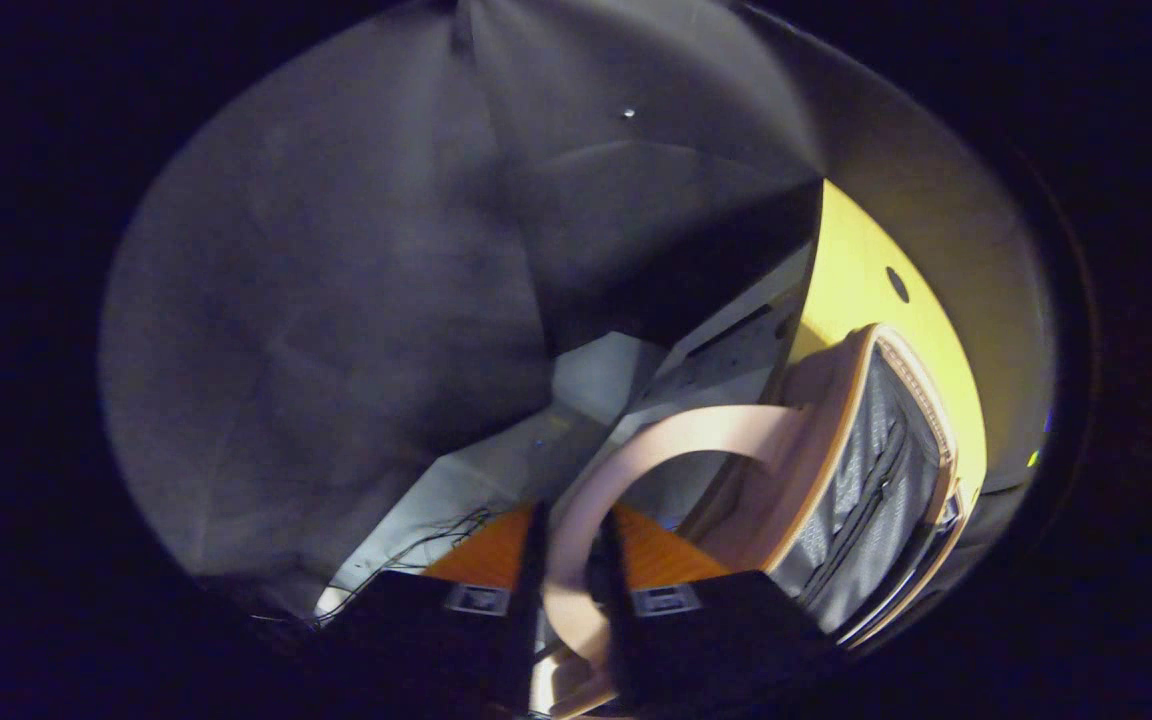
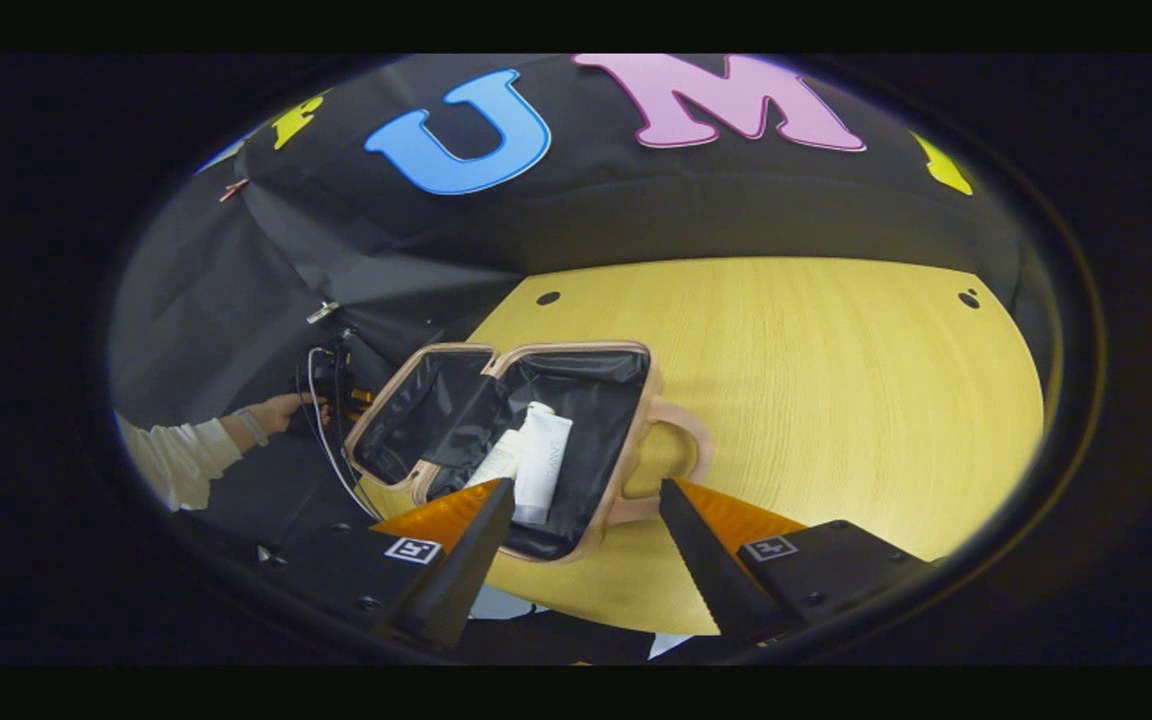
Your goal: First open the suitcase, pack the skin care products into it, and then close the suitcase.
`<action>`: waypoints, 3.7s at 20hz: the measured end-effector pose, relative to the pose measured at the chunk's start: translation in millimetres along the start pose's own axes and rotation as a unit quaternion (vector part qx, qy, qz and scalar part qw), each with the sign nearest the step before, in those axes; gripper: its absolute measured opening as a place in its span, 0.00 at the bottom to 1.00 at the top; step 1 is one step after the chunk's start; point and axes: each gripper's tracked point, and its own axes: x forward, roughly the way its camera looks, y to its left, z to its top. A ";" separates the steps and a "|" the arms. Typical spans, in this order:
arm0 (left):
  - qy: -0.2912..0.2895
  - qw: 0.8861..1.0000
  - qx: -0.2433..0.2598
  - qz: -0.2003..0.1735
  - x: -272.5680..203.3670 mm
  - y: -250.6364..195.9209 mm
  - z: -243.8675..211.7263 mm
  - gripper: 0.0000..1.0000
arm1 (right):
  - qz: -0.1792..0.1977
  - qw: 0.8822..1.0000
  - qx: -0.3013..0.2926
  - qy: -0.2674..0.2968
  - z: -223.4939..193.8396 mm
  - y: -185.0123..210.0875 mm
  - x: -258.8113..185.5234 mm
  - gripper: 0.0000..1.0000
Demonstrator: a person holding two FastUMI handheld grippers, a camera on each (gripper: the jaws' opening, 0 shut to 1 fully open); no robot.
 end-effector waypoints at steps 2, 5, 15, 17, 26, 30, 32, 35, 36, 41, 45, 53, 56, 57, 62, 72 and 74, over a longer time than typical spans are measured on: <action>-0.022 0.999 0.028 -0.033 -14.8 -6.2 8.2 0.19 | 0.002 1.000 0.007 -0.010 5.6 -2.5 -4.5 0.93; -0.042 0.994 0.078 -0.064 -50.6 -29.5 13.8 0.11 | 0.008 1.000 0.009 -0.018 8.0 -4.2 -7.7 0.93; -0.182 0.946 0.213 -0.165 -262.7 -148.1 -0.9 0.06 | 0.069 0.996 -0.020 -0.061 26.5 15.5 -31.0 0.93; -0.199 0.930 0.251 -0.182 -293.2 -186.0 -22.0 0.06 | 0.072 0.994 -0.031 -0.071 24.7 11.6 -40.4 0.93; -0.162 0.877 0.259 -0.372 -324.8 -388.1 -170.7 0.06 | 0.038 0.995 -0.041 -0.079 -0.9 -69.9 -113.4 0.93; -0.119 0.871 0.261 -0.399 -260.9 -439.9 -227.6 0.06 | -0.002 0.995 -0.020 -0.100 -0.8 -120.5 -143.8 0.93; -0.083 0.877 0.254 -0.399 -230.9 -450.2 -248.9 0.06 | -0.024 0.994 -0.008 -0.103 -3.7 -144.1 -157.6 0.93; -0.062 0.885 0.320 -0.331 -175.3 -463.4 -282.4 0.06 | -0.057 0.993 0.011 -0.108 -14.1 -177.6 -180.7 0.93; -0.050 0.886 0.338 -0.314 -163.5 -464.2 -294.4 0.06 | -0.068 0.991 0.017 -0.109 -19.1 -189.8 -188.6 0.93; -0.050 0.884 0.382 -0.266 -150.6 -466.0 -305.2 0.08 | -0.098 0.986 0.053 -0.122 -27.4 -214.8 -205.0 0.93; -0.065 0.905 0.315 -0.277 -161.0 -482.4 -308.6 0.23 | -0.091 0.986 0.040 -0.135 -20.1 -224.5 -214.9 0.93; -0.255 0.873 0.269 -0.317 -284.1 -509.3 -335.4 0.71 | -0.057 0.978 -0.055 -0.192 37.5 -234.8 -246.4 0.93; -0.342 0.842 0.270 -0.317 -348.2 -515.8 -355.3 0.74 | -0.062 0.963 -0.103 -0.243 73.2 -228.3 -274.0 0.93; -0.370 0.832 0.267 -0.316 -367.1 -518.6 -357.7 0.87 | -0.068 0.955 -0.120 -0.263 84.6 -224.4 -285.7 0.93; -0.498 0.782 0.248 -0.280 -458.8 -497.7 -360.2 0.94 | -0.100 0.915 -0.157 -0.358 125.2 -195.2 -339.4 0.96; -0.592 0.737 0.222 -0.239 -526.9 -452.1 -359.8 0.96 | -0.161 0.885 -0.177 -0.399 123.1 -139.2 -387.3 0.96; -0.591 0.737 0.222 -0.242 -533.1 -447.0 -362.2 0.96 | -0.165 0.877 -0.185 -0.412 122.6 -128.6 -395.3 0.96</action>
